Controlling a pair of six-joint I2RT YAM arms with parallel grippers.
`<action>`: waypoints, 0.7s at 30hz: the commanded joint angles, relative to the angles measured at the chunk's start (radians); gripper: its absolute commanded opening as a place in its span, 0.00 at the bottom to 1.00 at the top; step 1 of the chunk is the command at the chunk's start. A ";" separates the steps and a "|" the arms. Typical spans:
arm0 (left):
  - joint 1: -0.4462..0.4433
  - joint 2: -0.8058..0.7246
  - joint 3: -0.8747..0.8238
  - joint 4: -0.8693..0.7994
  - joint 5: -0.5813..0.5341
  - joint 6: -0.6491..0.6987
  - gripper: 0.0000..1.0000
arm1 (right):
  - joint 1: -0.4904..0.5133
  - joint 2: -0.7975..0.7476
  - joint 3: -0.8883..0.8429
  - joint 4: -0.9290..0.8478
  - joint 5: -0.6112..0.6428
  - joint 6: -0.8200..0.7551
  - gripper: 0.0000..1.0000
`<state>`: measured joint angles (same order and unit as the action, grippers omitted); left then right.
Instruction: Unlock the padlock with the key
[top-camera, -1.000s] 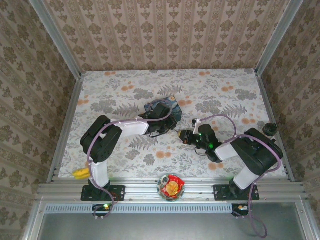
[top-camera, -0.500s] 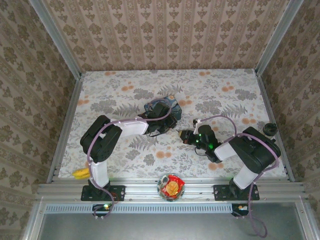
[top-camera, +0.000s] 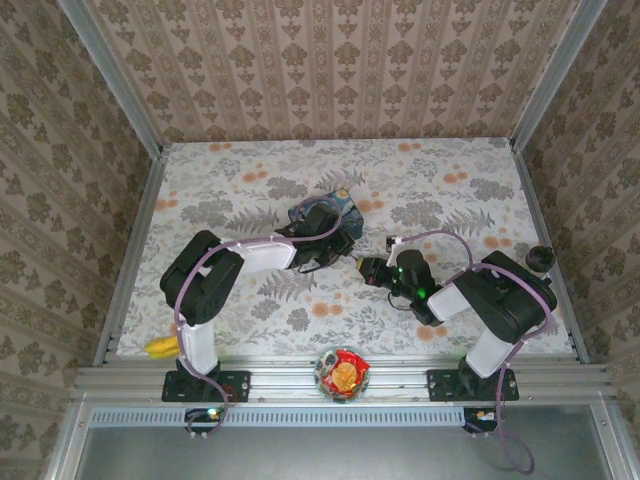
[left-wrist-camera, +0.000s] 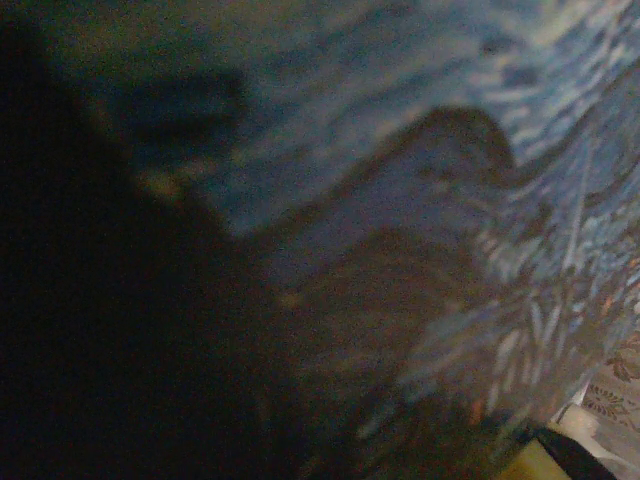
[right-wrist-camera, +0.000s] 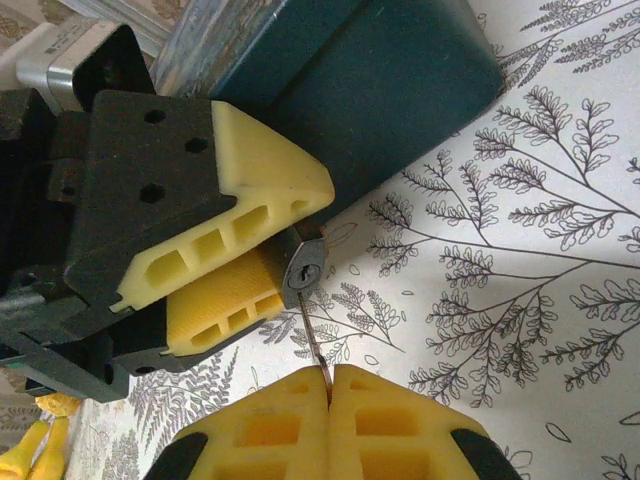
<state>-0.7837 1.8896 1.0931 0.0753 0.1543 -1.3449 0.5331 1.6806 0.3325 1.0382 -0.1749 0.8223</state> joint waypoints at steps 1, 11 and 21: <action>0.009 0.012 -0.010 0.029 0.057 -0.050 0.00 | 0.005 0.013 -0.001 0.042 0.039 0.003 0.00; 0.011 0.020 -0.010 0.038 0.073 -0.060 0.00 | 0.005 0.037 0.005 0.054 0.054 0.009 0.00; 0.011 0.020 -0.016 0.043 0.076 -0.064 0.00 | 0.005 0.053 0.005 0.094 0.055 0.011 0.00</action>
<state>-0.7780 1.8896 1.0931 0.0952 0.1661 -1.3598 0.5331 1.7264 0.3325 1.0794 -0.1562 0.8265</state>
